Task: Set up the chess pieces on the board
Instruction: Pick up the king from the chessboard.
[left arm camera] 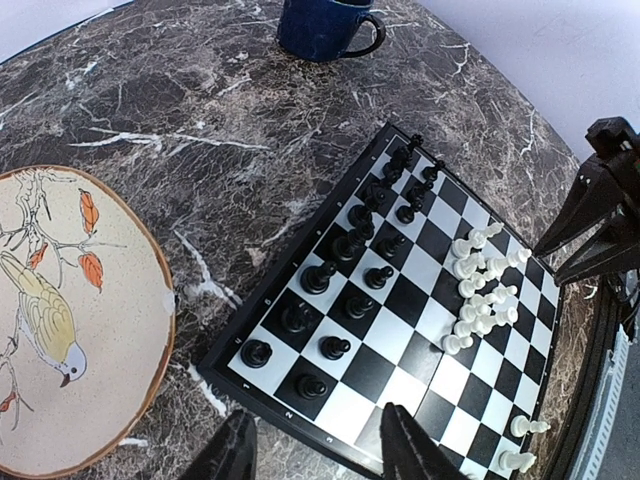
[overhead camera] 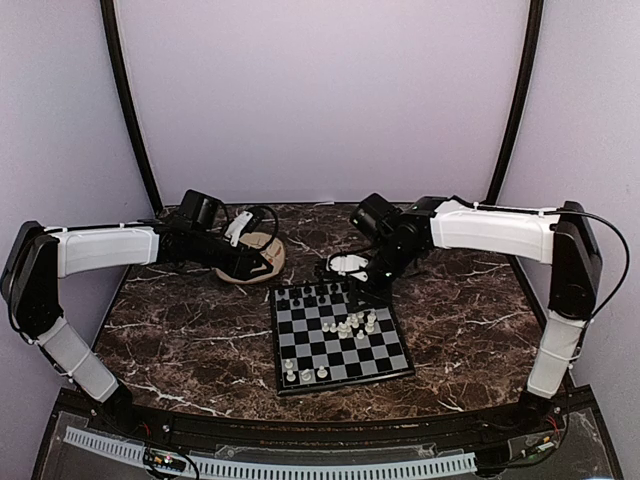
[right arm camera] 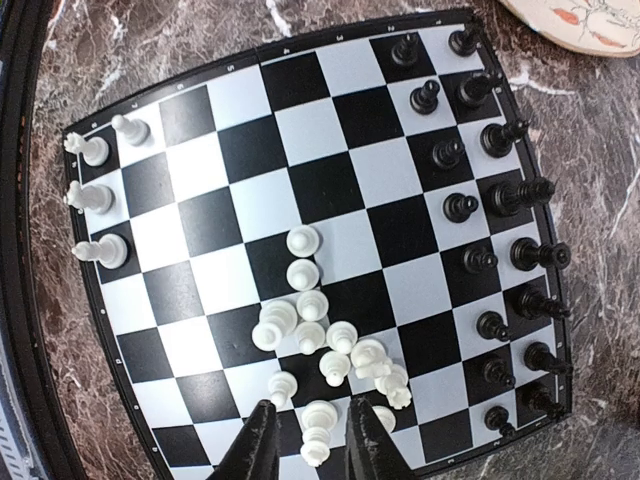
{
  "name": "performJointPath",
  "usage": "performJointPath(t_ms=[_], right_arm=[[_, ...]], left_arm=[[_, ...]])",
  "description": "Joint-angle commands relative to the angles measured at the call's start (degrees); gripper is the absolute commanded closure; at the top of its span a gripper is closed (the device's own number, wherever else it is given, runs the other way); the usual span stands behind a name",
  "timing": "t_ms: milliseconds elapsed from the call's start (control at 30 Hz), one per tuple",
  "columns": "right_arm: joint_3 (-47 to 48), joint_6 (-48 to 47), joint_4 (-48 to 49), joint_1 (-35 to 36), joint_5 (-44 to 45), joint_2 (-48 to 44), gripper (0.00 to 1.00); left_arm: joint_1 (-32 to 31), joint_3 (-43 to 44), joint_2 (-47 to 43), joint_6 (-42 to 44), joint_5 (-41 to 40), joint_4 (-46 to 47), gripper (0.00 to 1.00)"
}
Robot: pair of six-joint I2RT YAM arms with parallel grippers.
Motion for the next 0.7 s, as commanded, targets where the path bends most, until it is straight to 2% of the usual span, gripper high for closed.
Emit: performJointPath(t_ms=[0,167,400,667], right_arm=[[-1.58,1.06,1.23,0.62,1.78,1.48,0.76],[-0.68,0.82,1.24,0.68,0.76,3.99,0.69],[0.53,-0.32,0.31,1.25,-1.36,5.96,0.65],[1.52,-0.18,0.7,3.3,-1.14,7.66,0.65]], left_arm=[[0.3,-0.41,-2.46,0.82,1.05,0.64,0.55],[0.25,-0.42,-2.89,1.04,0.03,0.41,0.55],[0.32,-0.17,-3.01,1.15,-0.36,-0.06,0.55],[0.3,0.04,-2.79,1.09,-0.79,-0.37,0.55]])
